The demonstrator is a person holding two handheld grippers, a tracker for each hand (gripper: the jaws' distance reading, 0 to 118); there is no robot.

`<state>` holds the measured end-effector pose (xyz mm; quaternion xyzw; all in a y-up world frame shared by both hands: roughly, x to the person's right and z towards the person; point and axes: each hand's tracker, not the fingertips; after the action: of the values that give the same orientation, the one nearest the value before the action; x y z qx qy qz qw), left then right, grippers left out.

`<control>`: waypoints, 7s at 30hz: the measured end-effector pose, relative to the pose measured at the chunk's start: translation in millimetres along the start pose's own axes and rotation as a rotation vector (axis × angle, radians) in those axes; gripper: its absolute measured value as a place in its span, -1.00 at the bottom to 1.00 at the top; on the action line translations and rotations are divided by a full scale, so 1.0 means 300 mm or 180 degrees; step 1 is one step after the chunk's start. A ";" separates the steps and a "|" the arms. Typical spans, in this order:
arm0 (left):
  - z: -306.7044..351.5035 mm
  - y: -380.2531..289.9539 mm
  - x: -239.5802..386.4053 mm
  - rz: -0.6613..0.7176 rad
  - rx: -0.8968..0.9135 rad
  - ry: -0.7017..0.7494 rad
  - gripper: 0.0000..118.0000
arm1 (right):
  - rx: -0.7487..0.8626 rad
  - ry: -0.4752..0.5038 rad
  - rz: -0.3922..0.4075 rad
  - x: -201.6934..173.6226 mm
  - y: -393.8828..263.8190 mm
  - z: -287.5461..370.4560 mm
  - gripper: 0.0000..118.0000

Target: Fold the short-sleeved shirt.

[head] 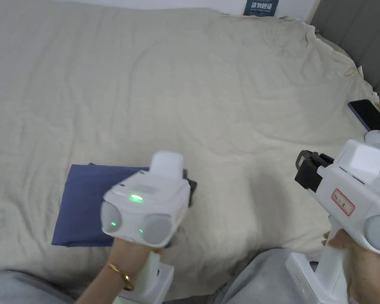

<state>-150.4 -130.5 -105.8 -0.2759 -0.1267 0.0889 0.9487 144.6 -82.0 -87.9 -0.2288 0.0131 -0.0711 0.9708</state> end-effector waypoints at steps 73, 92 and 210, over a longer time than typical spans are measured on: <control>-0.143 -0.120 -0.942 0.1899 -0.1915 -0.1432 -0.63 | -0.0891 0.1073 0.0334 -0.884 -0.564 -0.367 -1.00; 0.158 0.183 -1.046 0.1460 -0.2018 0.0310 -0.70 | 0.0215 0.0958 0.0259 -0.494 0.058 -0.154 -1.00; 0.263 0.055 -0.271 -0.0319 0.1220 0.1487 -1.00 | 0.0764 0.0562 0.0554 -0.255 0.009 -0.028 -1.00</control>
<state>-252.3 -96.5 -66.1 -0.0982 0.1005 -0.0016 0.9901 68.7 -72.3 -97.1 -0.1022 0.1094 -0.0076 0.9887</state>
